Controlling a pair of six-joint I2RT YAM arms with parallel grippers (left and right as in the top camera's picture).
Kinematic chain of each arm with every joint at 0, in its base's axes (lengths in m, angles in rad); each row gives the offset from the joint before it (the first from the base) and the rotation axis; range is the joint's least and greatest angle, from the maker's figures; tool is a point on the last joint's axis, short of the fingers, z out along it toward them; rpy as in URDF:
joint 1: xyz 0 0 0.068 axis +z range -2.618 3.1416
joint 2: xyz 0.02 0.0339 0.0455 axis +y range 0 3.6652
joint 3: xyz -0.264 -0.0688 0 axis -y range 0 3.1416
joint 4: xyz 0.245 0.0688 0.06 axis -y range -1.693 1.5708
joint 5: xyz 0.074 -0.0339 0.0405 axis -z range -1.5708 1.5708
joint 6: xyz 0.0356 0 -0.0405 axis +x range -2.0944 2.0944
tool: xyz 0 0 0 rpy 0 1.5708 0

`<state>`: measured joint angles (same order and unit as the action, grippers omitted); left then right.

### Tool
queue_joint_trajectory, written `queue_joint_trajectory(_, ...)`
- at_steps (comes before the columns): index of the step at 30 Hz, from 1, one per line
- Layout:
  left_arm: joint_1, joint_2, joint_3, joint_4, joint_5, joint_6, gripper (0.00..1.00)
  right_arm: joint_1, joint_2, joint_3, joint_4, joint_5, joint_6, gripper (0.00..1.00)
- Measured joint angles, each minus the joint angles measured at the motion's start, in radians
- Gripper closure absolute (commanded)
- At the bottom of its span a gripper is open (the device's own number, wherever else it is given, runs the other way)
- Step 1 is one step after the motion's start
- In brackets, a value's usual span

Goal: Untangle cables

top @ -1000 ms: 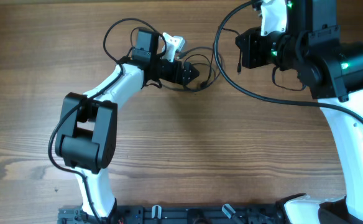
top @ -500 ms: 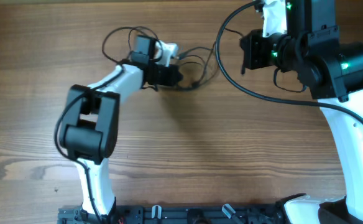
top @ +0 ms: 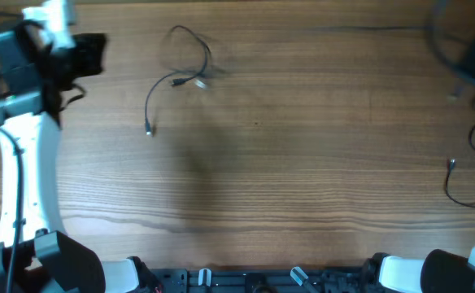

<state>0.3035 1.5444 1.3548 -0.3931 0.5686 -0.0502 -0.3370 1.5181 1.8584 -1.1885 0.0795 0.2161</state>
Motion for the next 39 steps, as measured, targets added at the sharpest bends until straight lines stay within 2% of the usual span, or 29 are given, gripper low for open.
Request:
queue_joint_trajectory(1,0.045,-0.003,0.000,-0.012,-0.016,0.000,0.93,-0.059,0.000,0.000,-0.001,0.010,0.005,0.96)
queue_joint_trajectory(4,0.082,-0.003,0.000,-0.030,-0.026,-0.002,0.92,-0.113,0.000,0.000,-0.001,0.009,0.008,0.96)
queue_joint_trajectory(9,0.076,-0.004,0.000,-0.069,-0.026,-0.012,0.87,-0.085,0.002,0.000,-0.002,-0.078,0.003,0.96)
queue_joint_trajectory(12,0.056,-0.004,0.000,-0.087,-0.027,-0.012,0.88,-0.014,0.015,0.000,-0.005,-0.119,-0.002,0.96)
queue_joint_trajectory(20,-0.104,-0.004,0.000,-0.143,-0.034,-0.013,0.90,0.354,0.050,0.000,0.018,-0.174,-0.042,0.96)
queue_joint_trajectory(23,-0.198,-0.004,0.000,-0.149,-0.034,-0.013,0.92,0.444,0.142,0.000,0.028,-0.175,-0.059,0.96)
queue_joint_trajectory(26,-0.257,-0.004,0.000,-0.180,-0.034,-0.015,0.92,0.515,0.254,-0.001,0.108,-0.149,-0.043,0.95)
queue_joint_trajectory(27,-0.270,-0.004,0.000,-0.195,-0.034,-0.015,0.93,0.525,0.300,-0.001,0.160,-0.142,-0.033,0.68)
queue_joint_trajectory(28,-0.279,-0.004,0.000,-0.205,-0.033,-0.015,0.93,0.525,0.318,-0.001,0.173,-0.134,-0.026,0.05)
queue_joint_trajectory(29,-0.281,-0.005,0.000,-0.222,-0.034,-0.015,0.93,0.521,0.378,-0.001,0.223,-0.127,-0.020,0.00)
queue_joint_trajectory(30,-0.281,-0.005,0.000,-0.239,-0.034,-0.015,0.92,0.521,0.394,-0.001,0.232,-0.126,-0.019,0.00)
queue_joint_trajectory(32,-0.281,-0.005,0.000,-0.261,-0.034,-0.015,0.84,0.521,0.426,-0.001,0.225,-0.124,-0.039,0.00)
queue_joint_trajectory(35,-0.286,-0.005,0.000,-0.274,-0.034,-0.015,0.82,0.532,0.438,-0.002,0.177,-0.124,-0.124,0.00)
queue_joint_trajectory(39,-0.314,-0.005,0.000,-0.274,-0.034,-0.015,0.81,0.576,0.438,-0.005,0.128,-0.129,-0.135,0.00)
